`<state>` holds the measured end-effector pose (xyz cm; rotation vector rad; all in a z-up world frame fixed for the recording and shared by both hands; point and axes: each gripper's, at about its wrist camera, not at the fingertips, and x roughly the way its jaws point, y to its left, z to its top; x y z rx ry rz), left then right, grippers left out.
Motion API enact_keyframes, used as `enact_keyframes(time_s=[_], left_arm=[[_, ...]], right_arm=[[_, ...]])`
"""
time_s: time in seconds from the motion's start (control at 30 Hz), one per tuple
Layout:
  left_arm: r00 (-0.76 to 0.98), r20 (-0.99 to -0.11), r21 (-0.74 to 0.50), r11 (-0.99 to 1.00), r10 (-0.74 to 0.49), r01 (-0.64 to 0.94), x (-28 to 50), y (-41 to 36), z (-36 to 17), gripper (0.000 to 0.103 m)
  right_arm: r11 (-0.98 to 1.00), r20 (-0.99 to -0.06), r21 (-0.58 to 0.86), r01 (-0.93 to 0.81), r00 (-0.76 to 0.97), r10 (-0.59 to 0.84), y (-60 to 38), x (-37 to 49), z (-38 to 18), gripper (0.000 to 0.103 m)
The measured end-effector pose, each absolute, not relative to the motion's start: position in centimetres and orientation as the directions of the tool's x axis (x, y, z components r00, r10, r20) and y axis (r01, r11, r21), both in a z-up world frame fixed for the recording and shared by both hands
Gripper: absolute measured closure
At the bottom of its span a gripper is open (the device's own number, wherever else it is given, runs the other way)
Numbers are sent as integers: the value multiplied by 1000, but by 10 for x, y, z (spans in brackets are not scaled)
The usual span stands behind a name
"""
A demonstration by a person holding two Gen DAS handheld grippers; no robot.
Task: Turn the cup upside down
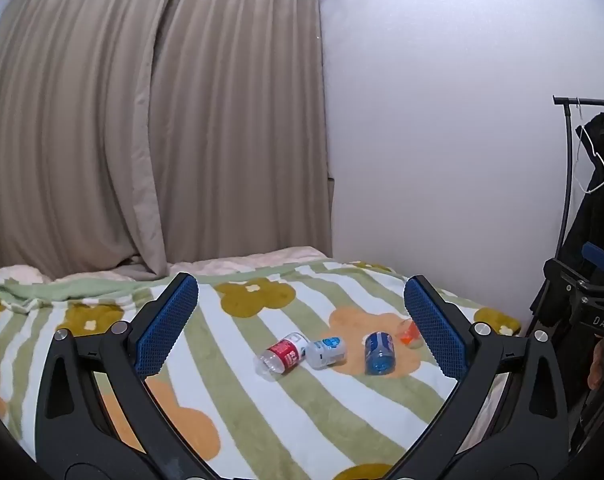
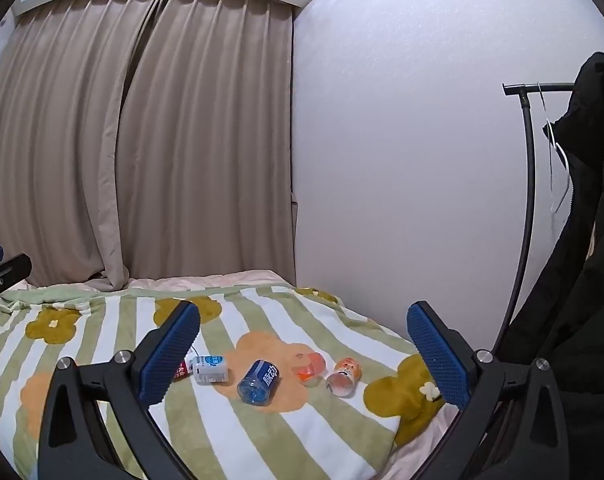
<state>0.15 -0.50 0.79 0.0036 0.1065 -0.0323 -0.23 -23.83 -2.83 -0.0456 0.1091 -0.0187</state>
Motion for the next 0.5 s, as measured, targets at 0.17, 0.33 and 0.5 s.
enact_keyframes(time_s=[0.17, 0.33, 0.5], left_arm=[[993, -113, -9, 999, -46, 46, 5, -3, 4, 0], [992, -111, -7, 998, -56, 56, 5, -8, 4, 0], [992, -109, -6, 998, -59, 59, 4, -9, 6, 0]], right_arm=[[999, -105, -34, 26, 994, -30, -240, -5, -28, 0], [999, -97, -30, 44, 994, -47, -243, -9, -26, 0], [998, -95, -26, 56, 994, -59, -246, -11, -26, 0]])
